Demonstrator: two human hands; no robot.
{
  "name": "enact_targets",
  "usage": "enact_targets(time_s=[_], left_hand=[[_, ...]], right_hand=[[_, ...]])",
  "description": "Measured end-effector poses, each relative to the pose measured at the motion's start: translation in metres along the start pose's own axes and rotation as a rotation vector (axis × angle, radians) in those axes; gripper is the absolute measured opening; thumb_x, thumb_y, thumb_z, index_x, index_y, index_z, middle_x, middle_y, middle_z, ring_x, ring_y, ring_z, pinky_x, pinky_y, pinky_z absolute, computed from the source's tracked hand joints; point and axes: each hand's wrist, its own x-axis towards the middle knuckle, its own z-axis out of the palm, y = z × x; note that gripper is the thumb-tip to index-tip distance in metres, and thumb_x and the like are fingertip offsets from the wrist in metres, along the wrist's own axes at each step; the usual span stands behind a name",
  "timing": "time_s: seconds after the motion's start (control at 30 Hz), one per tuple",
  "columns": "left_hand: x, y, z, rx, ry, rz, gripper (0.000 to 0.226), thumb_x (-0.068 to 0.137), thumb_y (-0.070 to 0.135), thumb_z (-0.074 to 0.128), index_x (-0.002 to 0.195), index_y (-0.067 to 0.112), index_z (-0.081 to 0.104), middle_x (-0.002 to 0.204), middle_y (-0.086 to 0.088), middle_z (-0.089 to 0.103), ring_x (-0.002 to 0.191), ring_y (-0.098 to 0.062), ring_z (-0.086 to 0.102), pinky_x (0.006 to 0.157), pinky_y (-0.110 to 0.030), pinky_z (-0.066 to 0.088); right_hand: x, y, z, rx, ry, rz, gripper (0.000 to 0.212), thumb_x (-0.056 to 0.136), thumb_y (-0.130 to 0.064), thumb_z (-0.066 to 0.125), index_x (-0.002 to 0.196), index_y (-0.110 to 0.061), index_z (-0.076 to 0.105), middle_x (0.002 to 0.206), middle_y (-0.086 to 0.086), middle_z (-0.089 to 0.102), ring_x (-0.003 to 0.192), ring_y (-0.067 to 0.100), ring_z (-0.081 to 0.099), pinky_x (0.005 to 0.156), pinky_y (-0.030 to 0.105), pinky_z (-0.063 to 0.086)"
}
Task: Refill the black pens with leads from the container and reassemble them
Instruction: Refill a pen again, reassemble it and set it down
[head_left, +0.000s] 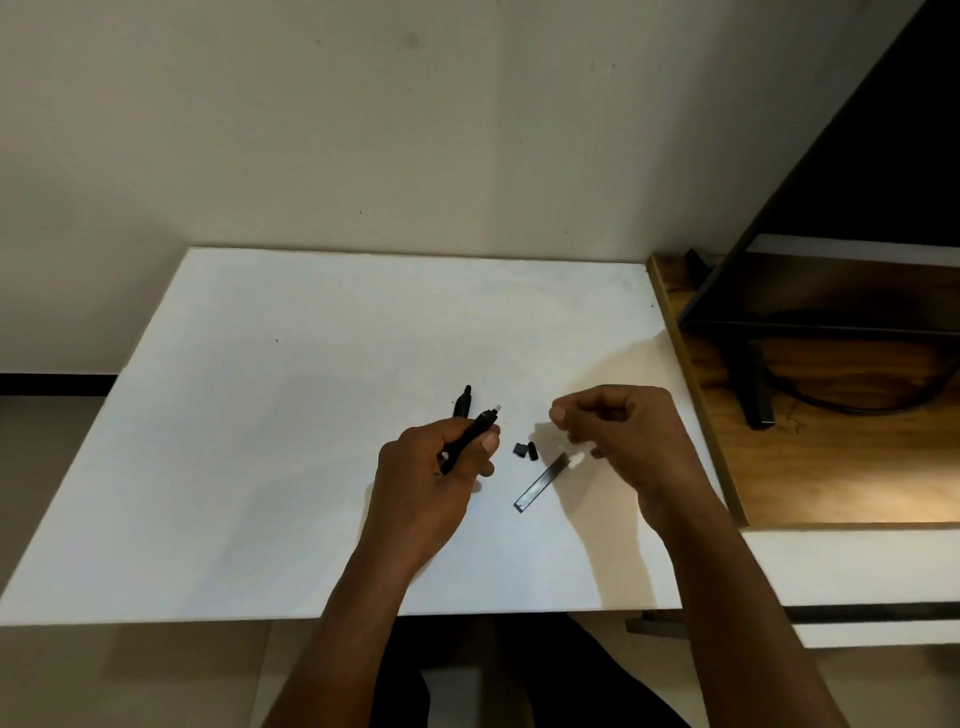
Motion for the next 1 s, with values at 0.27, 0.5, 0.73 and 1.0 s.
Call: enact_targets(time_s=[0.27,0.5,0.73,1.0], left_hand=[[-0.001,0.002,0.0,-0.004,0.011,0.064,0.032,0.097,0.03,0.059,0.126,0.045,0.06,0.074,0.015,0.075,0.065,0.001,0.069,0.055,-0.015,0.05],[-0.001,0.004,-0.004,0.066,-0.018,0.141,0.037,0.102,0.027,0.05,0.126,0.055,0.047,0.073,0.013,0.074,0.053,-0.001,0.063,0.059,-0.03,0.057],[0.0,0.003,-0.002,0.063,-0.028,0.156,0.029,0.102,0.026,0.051,0.12,0.048,0.052,0.072,0.011,0.074,0.048,-0.002,0.06,0.056,-0.033,0.057],[0.0,0.002,0.0,0.016,-0.045,0.149,0.028,0.101,0.025,0.053,0.118,0.047,0.053,0.073,0.012,0.073,0.045,-0.005,0.058,0.05,-0.026,0.052]], right_hand=[[-0.001,0.005,0.02,-0.561,-0.07,-0.133,0.013,0.077,-0.02,0.083,0.089,-0.024,0.082,0.082,-0.008,0.076,0.077,0.008,0.065,0.068,0.02,0.05],[-0.003,0.004,0.028,-0.639,-0.04,-0.141,0.011,0.078,-0.016,0.08,0.086,-0.025,0.08,0.083,-0.005,0.075,0.076,0.01,0.064,0.066,0.023,0.047],[-0.003,0.006,0.03,-0.658,-0.023,-0.165,0.012,0.08,-0.012,0.073,0.083,-0.023,0.076,0.085,-0.006,0.072,0.08,0.013,0.064,0.067,0.024,0.049],[0.001,0.0,0.028,-0.242,0.097,-0.174,0.004,0.084,-0.017,0.075,0.086,-0.021,0.075,0.08,-0.009,0.073,0.076,0.003,0.064,0.06,0.008,0.046]])
